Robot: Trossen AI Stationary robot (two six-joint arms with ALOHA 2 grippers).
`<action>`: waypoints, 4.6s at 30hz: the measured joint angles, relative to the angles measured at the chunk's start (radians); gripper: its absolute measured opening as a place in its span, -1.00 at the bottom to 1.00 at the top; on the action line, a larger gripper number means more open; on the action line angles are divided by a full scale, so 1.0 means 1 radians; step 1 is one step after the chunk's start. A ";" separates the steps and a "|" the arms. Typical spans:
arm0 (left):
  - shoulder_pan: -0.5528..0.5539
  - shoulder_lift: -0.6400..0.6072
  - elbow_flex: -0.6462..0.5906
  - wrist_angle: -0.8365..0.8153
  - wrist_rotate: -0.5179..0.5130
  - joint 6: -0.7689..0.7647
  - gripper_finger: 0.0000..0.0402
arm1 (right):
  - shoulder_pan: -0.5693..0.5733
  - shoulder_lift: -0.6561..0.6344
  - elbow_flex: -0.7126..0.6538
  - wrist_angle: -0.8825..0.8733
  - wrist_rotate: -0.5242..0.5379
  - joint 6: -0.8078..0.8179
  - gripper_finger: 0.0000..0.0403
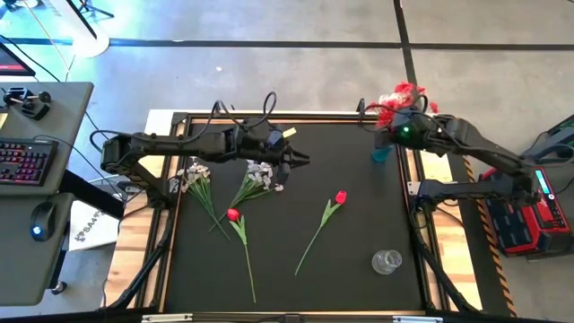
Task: Sort flowers into vase by color
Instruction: Put the red flowers into the blue vase, then put the right white flowers into the transparent vase
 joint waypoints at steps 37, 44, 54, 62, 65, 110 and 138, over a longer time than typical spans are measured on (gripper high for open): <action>-0.148 0.471 0.005 0.288 -0.115 -0.246 -0.29 | 0.205 -0.058 0.208 0.168 -0.130 -0.091 0.09; -0.191 0.560 0.046 0.270 -0.133 -0.267 -0.29 | 0.205 -0.053 0.208 0.248 -0.245 -0.235 0.09; -0.168 0.413 0.049 -0.191 -0.214 -0.392 -0.29 | 0.206 -0.052 0.208 0.267 -0.284 -0.376 0.09; -0.106 0.244 0.016 -0.736 -0.311 -0.369 -0.29 | 0.207 -0.051 0.208 0.329 -0.342 -0.378 0.09; -0.087 0.155 -0.095 -0.719 -0.287 -0.385 -0.29 | 0.218 -0.051 0.208 0.329 -0.356 -0.374 0.09; 0.013 -0.277 -0.487 -0.207 -0.116 -0.130 -0.98 | 0.543 0.162 0.208 0.775 -0.093 -0.173 0.09; -0.114 -0.111 -0.293 0.754 -0.079 -0.091 -0.99 | 0.656 0.370 0.208 0.702 -0.083 -0.264 0.09</action>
